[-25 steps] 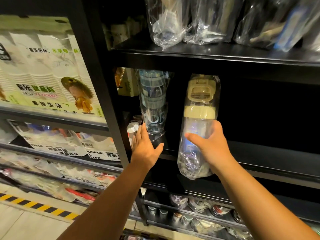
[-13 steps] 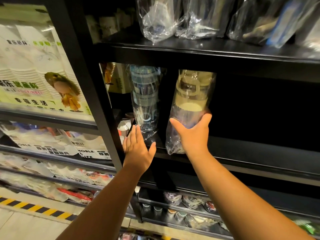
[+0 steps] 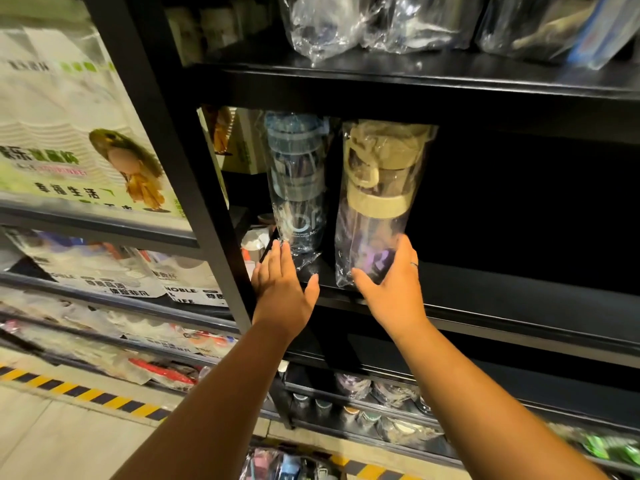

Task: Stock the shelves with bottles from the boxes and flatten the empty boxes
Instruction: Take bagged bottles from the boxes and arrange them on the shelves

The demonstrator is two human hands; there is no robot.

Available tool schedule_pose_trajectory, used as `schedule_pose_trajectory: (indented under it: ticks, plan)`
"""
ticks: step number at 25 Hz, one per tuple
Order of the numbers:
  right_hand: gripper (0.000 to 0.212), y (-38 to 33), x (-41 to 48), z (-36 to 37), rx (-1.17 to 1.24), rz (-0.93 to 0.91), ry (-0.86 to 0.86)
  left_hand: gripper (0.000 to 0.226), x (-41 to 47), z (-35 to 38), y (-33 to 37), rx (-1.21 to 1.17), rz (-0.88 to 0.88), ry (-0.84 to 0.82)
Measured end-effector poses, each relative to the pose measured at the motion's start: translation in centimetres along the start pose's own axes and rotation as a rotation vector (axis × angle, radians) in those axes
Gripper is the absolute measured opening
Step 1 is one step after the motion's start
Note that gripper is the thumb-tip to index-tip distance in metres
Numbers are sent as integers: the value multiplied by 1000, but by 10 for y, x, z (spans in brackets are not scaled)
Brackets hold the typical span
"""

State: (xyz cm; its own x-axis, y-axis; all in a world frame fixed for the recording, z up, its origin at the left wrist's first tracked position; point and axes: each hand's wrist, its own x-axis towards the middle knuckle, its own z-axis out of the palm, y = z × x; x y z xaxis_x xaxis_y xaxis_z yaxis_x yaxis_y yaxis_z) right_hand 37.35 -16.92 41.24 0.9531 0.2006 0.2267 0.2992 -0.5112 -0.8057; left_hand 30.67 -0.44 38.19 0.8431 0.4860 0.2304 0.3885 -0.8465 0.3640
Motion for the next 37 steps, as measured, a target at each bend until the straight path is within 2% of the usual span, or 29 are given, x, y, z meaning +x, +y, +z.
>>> schedule_pose_trajectory:
  ticks: [2, 4, 6, 12, 19, 21, 24, 27, 29, 34, 37]
  plan:
    - [63, -3, 12, 7, -59, 26, 54, 80, 1, -1, 1, 16, 4, 1]
    - [56, -9, 25, 14, -106, 101, 77, 80, 3, -4, 3, 43, 12, -15]
    - [57, -16, 32, 22, -181, 157, 92, 81, 3, -3, 2, 46, 4, -26]
    - [64, -24, 33, 33, -499, 117, 108, 81, 2, 1, 0, 47, -6, -53]
    - [81, -21, 25, 33, -538, 123, 105, 79, 2, 1, -2, 26, 14, -56]
    - [84, -16, 6, 31, -613, 102, 95, 79, -8, 2, -10, -40, 102, -60]
    - [77, 4, -45, 34, -743, -9, 35, 77, -30, 8, -30, 2, 359, -39]
    - [76, 21, -105, 46, -814, -77, 0, 77, -63, 17, -50, 29, 437, 2]
    - [78, 32, -142, 56, -836, -38, -84, 82, -96, 27, -63, 17, 415, -58]
    - [73, 59, -229, 79, -834, 122, -465, 94, -205, 70, -117, 23, 332, -383]
    - [69, 79, -261, 95, -832, 197, -655, 89, -250, 73, -144, 83, 298, -543]
